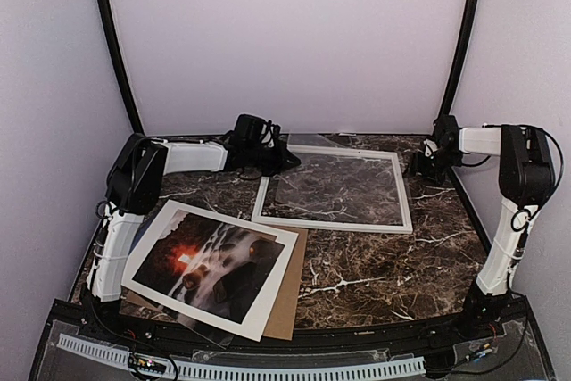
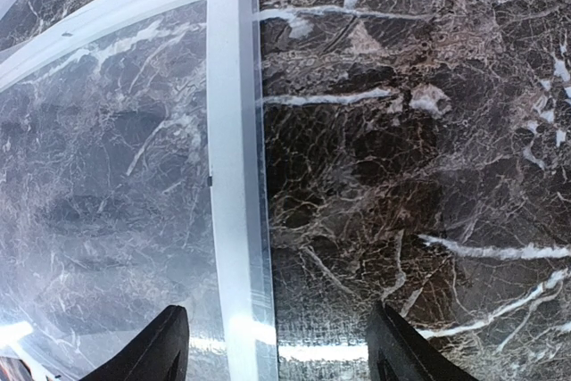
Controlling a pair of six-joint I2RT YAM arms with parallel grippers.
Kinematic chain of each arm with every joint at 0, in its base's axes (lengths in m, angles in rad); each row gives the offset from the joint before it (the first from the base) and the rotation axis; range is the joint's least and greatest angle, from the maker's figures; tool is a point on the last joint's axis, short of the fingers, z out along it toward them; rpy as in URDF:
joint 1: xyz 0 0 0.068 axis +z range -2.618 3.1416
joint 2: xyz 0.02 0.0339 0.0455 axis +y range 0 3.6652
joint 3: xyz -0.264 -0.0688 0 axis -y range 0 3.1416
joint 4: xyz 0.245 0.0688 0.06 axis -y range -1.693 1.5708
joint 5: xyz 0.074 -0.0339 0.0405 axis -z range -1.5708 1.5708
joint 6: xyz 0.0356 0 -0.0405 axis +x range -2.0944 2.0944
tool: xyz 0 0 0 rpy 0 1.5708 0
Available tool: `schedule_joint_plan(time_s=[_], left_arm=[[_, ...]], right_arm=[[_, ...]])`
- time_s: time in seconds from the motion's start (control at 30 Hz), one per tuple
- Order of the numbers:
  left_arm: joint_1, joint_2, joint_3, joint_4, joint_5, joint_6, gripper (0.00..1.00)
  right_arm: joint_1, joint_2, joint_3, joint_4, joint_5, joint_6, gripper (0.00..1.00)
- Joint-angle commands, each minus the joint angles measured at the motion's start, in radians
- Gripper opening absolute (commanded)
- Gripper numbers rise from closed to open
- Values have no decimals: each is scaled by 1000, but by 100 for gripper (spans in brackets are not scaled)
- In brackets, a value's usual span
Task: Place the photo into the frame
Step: Place the glass panel in the frame body.
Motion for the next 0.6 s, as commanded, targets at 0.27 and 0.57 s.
schedule_joint_plan(time_s=[0.27,0.57], left_arm=[[6,8,36,-17,3,14,0],[6,10,67,-64,15,26,0]], right_arm=[[5,19,3,5,-4,-11,70],[6,23,6,3,-3,-11,70]])
